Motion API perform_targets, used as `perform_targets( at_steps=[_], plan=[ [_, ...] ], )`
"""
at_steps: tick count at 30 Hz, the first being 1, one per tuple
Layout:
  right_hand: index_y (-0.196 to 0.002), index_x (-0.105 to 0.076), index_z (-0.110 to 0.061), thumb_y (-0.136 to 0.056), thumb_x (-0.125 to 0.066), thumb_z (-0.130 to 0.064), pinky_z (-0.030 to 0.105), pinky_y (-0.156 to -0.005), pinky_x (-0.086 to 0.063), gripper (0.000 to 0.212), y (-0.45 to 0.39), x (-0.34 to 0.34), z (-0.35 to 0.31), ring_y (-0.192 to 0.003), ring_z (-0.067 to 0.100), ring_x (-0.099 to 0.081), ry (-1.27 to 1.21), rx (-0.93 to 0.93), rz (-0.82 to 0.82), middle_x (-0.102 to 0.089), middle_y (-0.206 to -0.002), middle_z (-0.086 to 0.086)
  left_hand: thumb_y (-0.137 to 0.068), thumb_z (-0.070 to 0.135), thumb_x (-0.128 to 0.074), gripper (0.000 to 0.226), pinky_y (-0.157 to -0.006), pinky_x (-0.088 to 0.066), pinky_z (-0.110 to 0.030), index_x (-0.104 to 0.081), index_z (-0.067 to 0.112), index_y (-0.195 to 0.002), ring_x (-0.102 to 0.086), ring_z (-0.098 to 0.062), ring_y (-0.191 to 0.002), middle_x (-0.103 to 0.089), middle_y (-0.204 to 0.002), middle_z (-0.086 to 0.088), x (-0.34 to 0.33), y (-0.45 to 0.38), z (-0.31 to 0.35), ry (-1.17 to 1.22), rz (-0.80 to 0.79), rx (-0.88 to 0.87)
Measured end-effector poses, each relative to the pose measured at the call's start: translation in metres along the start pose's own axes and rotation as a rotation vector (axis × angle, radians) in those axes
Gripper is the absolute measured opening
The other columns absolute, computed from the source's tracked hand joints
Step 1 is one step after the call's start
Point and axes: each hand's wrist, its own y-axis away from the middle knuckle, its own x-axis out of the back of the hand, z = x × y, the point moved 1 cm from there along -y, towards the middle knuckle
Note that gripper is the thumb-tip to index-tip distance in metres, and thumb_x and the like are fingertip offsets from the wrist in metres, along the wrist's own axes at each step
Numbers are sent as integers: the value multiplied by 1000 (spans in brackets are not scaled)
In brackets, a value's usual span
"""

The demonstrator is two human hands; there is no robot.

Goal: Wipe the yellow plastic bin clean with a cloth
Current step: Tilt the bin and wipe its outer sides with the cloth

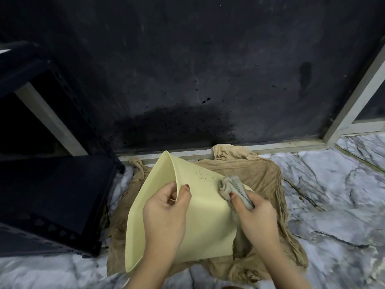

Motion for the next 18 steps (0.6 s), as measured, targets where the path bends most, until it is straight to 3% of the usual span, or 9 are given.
perform_targets(
  at_steps=[4, 10, 13, 18],
  plan=[
    [-60, -54, -27, -84, -61, -31, 28, -49, -35, 25, -13, 11, 32, -56, 17, -53, 47, -119, 52, -55, -53, -2, -84, 24, -61, 38, -54, -25, -28, -51, -9, -69, -32, -18, -54, -39, -57, -10, 2, -2, -4, 15, -7, 11],
    [-84, -65, -4, -86, -60, -30, 33, -57, -36, 26, -22, 27, 63, -64, 27, -51, 82, -262, 94, -55, -58, 3, -85, 19, -59, 30, -49, -24, -26, -56, -8, -71, -34, -17, -54, -41, -60, -11, 2, -2, -4, 44, -2, 46],
    [-93, -67, -5, -85, -61, -27, 35, -65, -38, 24, -22, 32, 65, -71, 28, -50, 56, -303, 122, -56, -65, 7, -85, 20, -59, 32, -51, -23, -27, -54, -9, -71, -33, -19, -56, -40, -60, -11, 0, -1, -3, 32, 0, 47],
    [-78, -64, -11, -83, -62, -29, 34, -61, -40, 18, -9, 21, 45, -71, 33, -57, 74, -219, 96, -57, -62, 5, -85, 20, -59, 34, -50, -23, -26, -54, -12, -72, -30, -18, -53, -38, -59, -10, -2, 2, -1, 4, 18, 20]
  ],
)
